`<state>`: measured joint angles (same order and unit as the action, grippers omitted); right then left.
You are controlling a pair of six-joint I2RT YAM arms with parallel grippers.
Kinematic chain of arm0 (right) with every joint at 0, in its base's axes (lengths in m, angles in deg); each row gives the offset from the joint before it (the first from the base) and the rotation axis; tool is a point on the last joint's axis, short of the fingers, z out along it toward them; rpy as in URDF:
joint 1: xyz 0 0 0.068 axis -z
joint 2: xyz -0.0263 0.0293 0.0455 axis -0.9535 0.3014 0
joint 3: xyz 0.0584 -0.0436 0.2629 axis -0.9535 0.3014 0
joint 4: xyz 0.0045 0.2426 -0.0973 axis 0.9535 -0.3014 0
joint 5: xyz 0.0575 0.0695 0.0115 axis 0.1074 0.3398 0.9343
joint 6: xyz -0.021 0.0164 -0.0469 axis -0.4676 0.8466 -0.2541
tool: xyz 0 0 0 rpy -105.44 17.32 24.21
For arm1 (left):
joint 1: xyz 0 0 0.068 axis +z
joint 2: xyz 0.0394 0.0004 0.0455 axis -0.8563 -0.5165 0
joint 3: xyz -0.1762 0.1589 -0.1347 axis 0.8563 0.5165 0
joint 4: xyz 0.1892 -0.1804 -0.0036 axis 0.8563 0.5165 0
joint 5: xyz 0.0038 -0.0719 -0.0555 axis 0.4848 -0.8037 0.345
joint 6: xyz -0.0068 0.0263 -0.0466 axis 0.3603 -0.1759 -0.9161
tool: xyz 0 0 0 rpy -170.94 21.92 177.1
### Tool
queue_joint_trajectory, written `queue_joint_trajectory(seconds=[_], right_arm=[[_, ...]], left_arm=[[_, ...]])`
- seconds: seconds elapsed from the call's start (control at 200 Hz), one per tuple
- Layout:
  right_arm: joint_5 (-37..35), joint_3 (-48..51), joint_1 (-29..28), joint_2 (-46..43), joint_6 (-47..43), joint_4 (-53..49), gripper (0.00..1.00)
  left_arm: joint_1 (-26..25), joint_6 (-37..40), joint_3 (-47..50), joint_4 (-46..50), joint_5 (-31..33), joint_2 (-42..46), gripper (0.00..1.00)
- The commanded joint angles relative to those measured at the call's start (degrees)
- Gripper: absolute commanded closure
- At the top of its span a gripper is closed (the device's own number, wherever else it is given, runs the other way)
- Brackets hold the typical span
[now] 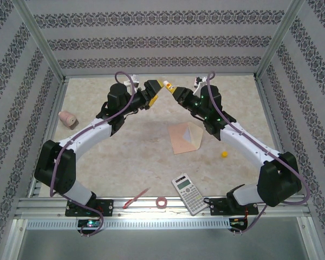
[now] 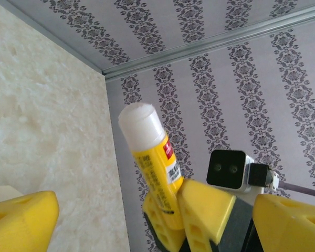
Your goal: Place the letter into the envelope and seal it
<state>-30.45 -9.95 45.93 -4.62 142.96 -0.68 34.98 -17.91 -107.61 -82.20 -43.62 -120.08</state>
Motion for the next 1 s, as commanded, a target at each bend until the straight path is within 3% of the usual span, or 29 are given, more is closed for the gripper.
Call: queue_joint_trajectory(seconds=[0.0, 0.565, 0.994], right_arm=[[-1.2, 1.3, -1.6, -1.7, 1.4, 4.7, 0.96], [-4.7, 4.2, -7.2, 2.4, 3.3, 16.4, 0.96], [-5.8, 3.0, -8.7, 6.2, 3.5, 17.3, 0.96]], left_arm=[[0.1, -1.6, 0.2, -4.9, 0.5, -1.3, 0.06], [0.0, -6.3, 2.4, -10.9, 1.4, -3.0, 0.13], [0.1, -11.6, 4.8, -17.1, 2.2, -3.7, 0.22]])
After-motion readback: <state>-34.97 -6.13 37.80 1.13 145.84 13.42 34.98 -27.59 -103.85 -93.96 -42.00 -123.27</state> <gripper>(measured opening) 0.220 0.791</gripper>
